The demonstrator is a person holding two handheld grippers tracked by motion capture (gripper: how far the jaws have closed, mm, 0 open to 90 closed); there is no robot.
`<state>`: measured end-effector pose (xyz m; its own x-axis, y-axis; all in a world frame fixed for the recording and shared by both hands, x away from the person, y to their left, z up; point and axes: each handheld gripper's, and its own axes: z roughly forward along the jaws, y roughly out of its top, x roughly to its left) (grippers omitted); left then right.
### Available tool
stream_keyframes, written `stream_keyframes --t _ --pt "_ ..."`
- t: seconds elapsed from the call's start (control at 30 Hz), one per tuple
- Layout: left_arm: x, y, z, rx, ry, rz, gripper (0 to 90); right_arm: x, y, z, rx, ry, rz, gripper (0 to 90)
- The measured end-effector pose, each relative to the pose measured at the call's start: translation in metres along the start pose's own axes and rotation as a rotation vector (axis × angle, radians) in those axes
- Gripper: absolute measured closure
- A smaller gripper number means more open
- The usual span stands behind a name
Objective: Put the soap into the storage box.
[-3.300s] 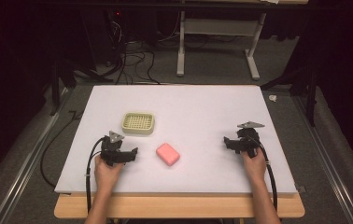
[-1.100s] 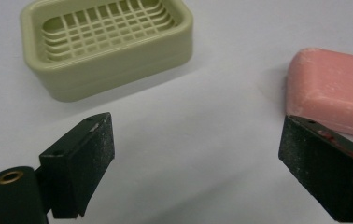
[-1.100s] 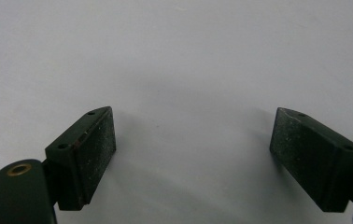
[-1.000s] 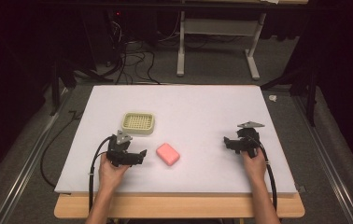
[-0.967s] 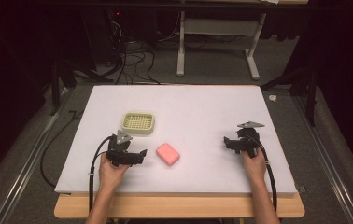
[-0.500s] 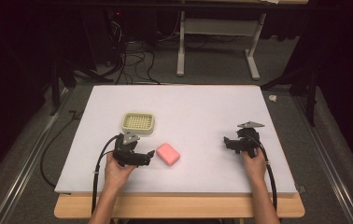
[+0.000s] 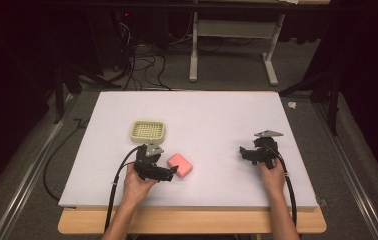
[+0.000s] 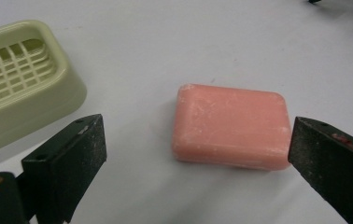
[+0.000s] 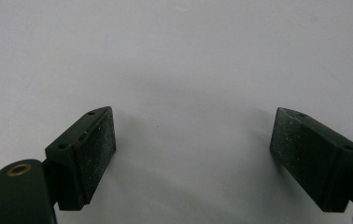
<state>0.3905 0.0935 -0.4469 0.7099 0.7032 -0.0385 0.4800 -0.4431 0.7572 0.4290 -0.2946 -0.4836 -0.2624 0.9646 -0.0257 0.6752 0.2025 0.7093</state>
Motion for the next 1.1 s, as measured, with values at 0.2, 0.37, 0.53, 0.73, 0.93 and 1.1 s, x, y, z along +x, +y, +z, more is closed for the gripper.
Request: stream_keyframes --t 0.2,0.37,0.53,0.73,0.93,1.1 --pt "-0.007 0.003 0.01 0.012 -0.023 0.017 3.9 0.0 0.0 0.0 -0.001 0.0 -0.001 15.2" --pt "-0.012 0.006 0.019 0.029 -0.035 0.04 2.0 0.0 0.0 0.0 0.0 0.0 -0.001 15.2" --pt "-0.016 0.006 0.029 0.045 -0.055 0.059 0.3 0.0 0.0 0.0 -0.001 0.0 -0.001 15.2" --pt "-0.019 0.006 0.037 0.063 -0.066 0.068 0.3 0.0 0.0 0.0 0.0 0.0 0.0 15.3" --pt "-0.023 0.006 0.048 0.085 -0.057 0.089 0.2 0.0 0.0 0.0 -0.001 0.0 -0.002 15.3" --pt "-0.022 0.005 0.053 0.097 -0.055 0.091 0.3 0.0 0.0 0.0 -0.001 0.0 -0.002 15.3"
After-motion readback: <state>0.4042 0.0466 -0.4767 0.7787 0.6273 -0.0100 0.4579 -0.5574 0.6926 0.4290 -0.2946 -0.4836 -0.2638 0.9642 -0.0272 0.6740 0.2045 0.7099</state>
